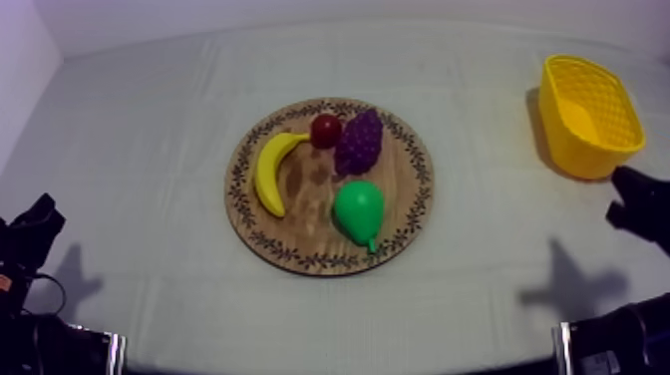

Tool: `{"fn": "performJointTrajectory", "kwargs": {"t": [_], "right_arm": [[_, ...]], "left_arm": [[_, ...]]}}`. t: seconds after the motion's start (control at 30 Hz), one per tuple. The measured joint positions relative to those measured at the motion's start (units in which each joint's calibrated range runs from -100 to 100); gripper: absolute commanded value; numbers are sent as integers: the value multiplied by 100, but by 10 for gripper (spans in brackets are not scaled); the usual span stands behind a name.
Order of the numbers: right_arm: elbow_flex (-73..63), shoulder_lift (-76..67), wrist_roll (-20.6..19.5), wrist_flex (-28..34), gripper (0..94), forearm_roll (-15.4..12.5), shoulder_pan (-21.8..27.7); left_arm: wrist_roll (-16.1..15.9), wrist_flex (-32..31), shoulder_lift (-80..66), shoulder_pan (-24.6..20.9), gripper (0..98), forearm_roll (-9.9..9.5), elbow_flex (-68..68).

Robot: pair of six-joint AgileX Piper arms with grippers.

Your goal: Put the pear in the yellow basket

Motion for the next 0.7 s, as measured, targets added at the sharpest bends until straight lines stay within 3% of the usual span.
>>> {"fn": "performJointTrajectory", "kwargs": {"t": [0.27,0.4,0.57,0.7], "right_arm": [[-2219,1846,182,946,6,-595,-250],[-3283,2672,244,1451,6,-627,-625],[-4384,3655,-71,2111,6,-471,-1393],[-4971,4311,-164,2329,6,-752,-1914]], "left_arm": [[0,0,0,0,1,0,0],[0,0,0,0,1,0,0],[0,0,0,0,1,0,0],[0,0,0,0,1,0,0]]}}
